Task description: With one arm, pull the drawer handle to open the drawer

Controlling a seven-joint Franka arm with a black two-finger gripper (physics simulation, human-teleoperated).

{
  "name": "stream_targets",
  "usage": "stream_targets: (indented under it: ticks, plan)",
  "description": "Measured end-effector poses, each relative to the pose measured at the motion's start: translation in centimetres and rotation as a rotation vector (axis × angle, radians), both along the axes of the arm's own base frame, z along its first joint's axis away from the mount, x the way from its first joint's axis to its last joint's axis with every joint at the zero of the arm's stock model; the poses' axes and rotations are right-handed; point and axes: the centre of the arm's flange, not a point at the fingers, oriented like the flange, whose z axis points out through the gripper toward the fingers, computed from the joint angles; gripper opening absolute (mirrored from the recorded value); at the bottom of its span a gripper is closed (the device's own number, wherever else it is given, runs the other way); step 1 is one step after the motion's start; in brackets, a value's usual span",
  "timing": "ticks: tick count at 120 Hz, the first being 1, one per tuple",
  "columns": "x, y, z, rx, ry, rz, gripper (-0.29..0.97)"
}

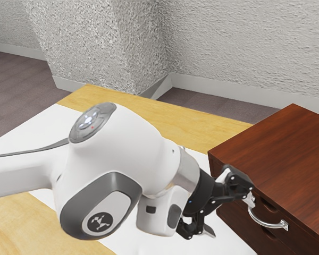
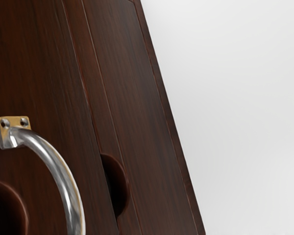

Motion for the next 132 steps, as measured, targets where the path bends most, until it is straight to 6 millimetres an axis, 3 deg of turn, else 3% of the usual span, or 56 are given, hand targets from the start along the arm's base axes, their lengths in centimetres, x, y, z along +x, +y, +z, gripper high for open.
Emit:
stream_targets:
  ticks: [38, 132]
  plan:
    - [0.8, -0.5, -1.8, 0.017, 0.02, -0.015, 0.68]
    - [2.2, -1.2, -3.4, 0.027, 0.035, -0.021, 0.68]
